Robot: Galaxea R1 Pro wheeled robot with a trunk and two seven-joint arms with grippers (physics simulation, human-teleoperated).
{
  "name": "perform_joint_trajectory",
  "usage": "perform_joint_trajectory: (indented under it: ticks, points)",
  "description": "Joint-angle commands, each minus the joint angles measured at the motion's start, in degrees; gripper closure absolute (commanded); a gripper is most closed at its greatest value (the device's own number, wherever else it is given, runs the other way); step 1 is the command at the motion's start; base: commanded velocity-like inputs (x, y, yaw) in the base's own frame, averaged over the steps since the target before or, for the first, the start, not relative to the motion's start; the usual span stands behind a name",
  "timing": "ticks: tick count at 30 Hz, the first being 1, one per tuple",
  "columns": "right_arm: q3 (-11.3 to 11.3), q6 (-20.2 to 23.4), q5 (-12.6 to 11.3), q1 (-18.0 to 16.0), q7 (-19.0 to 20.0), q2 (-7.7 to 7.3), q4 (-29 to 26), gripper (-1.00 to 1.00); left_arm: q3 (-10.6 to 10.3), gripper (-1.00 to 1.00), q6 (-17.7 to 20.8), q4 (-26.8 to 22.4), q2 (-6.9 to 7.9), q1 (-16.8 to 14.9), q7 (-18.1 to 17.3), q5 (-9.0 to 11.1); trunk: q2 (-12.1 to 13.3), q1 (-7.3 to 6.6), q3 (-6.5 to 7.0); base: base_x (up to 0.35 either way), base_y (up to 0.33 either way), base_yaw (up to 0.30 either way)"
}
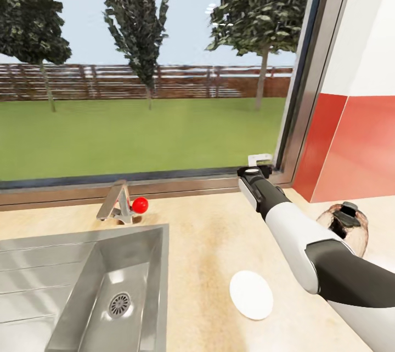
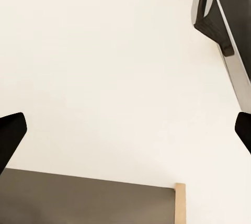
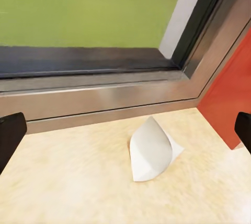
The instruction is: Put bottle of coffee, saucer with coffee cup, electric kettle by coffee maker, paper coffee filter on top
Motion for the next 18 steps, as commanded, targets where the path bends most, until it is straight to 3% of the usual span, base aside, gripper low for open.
perform_joint_trajectory:
  ticks: [1,8,18]
  points:
    - [0.4,0.5,0.0,-0.1,-0.3,-0.04,-0.1,-1.00,0.0,-1.00,-0.3,0.1,-0.01,0.0,0.1,0.2,-0.1,0.04,-0.12,0.102,-0.089,0.000]
    - [0.4,-0.7,0.0,-0.1,-0.3,-0.04,0.0,-1.00,0.0,-1.00,-0.3,0.1,-0.02,0.0,0.1,0.2,-0.1,0.04,-0.12,0.140,-0.158,0.000]
    - [0.4,-2.7,0.0,0.0,-0.3,-0.04,1.3,-1.00,0.0,-1.00,-0.3,0.1,-0.02,0.0,0.1,0.2,-0.1,0.04,-0.12,0.015,-0.018,0.000]
